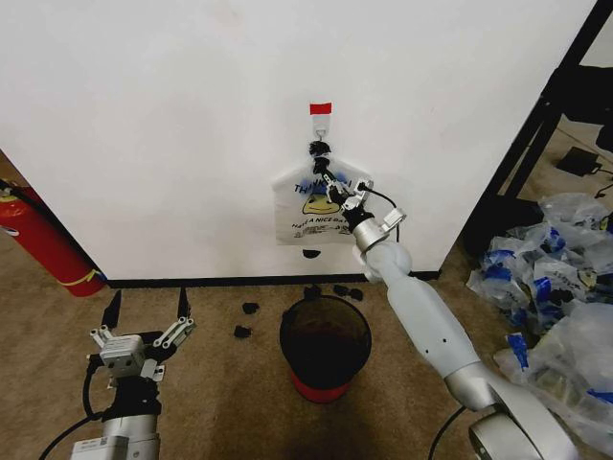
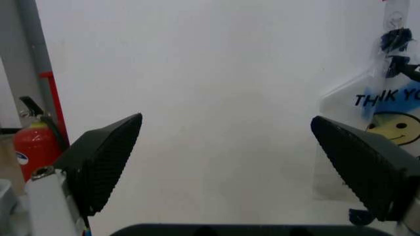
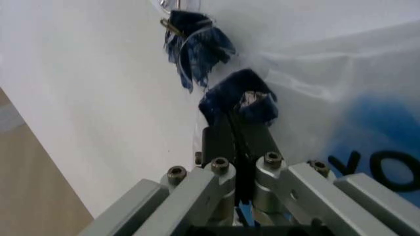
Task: Pick up the garbage bag from the wall and place it over the trash bin.
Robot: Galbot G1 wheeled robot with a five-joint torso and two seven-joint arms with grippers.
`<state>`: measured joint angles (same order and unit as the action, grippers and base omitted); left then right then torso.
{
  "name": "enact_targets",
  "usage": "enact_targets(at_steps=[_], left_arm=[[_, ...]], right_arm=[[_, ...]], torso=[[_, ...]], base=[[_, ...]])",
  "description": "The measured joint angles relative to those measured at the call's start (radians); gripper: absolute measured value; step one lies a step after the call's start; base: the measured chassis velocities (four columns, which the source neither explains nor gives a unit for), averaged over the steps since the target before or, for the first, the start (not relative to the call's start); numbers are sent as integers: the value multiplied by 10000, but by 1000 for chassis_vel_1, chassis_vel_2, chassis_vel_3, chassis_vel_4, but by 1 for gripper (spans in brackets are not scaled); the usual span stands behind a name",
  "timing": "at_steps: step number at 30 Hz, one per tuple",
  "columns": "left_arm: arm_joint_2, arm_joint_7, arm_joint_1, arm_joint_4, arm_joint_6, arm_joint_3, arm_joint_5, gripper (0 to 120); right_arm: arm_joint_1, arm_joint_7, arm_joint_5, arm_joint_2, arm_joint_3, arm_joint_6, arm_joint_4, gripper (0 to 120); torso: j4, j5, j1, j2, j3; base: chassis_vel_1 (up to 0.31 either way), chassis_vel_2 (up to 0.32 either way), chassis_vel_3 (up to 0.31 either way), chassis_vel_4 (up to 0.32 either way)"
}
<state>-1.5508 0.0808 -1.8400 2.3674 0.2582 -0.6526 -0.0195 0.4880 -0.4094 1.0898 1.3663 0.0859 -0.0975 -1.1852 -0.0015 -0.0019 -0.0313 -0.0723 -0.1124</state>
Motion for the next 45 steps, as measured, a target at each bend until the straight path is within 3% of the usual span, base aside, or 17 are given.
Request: enact_targets(at_steps=[10,12,14,20,31,36,45], left_arm=[[39,10,-19,14,29,-11,-3,100],[42,12,-21,16,29,-14,-3,100],[45,12,-22,17,29,-15,-3,100],[45,21,-6,-13,31,-56,-16,100],[-58,1,54,-107,34,84,123,100],[-75,-5,54,-126,33,72,147,100],[-71,5,45,-143,33,17,132,100]], right_arm=[[168,41,-204,-3,-154,-80,-62,2],[210,55,242,50,-182,-40,-141,11],[223,69,374,63,-184,-6,-173,13],[417,-78,1923,179,75,309,-265,39],[526,-1262,2847,407,475,696,224,78],[380,-1639,2905,657,497,696,551,70],[148,-1799,2816,938,571,670,1016,71]], torso=[[-1,-1,0,0,0],[0,0,0,0,0],[0,0,0,0,0],[-2,0,0,0,0],[-1,1,0,0,0],[0,0,0,0,0],[0,0,0,0,0]], base=[[0,0,0,0],[0,0,0,0],[0,0,0,0],[0,0,0,0],[0,0,0,0],[0,0,0,0],[0,0,0,0]])
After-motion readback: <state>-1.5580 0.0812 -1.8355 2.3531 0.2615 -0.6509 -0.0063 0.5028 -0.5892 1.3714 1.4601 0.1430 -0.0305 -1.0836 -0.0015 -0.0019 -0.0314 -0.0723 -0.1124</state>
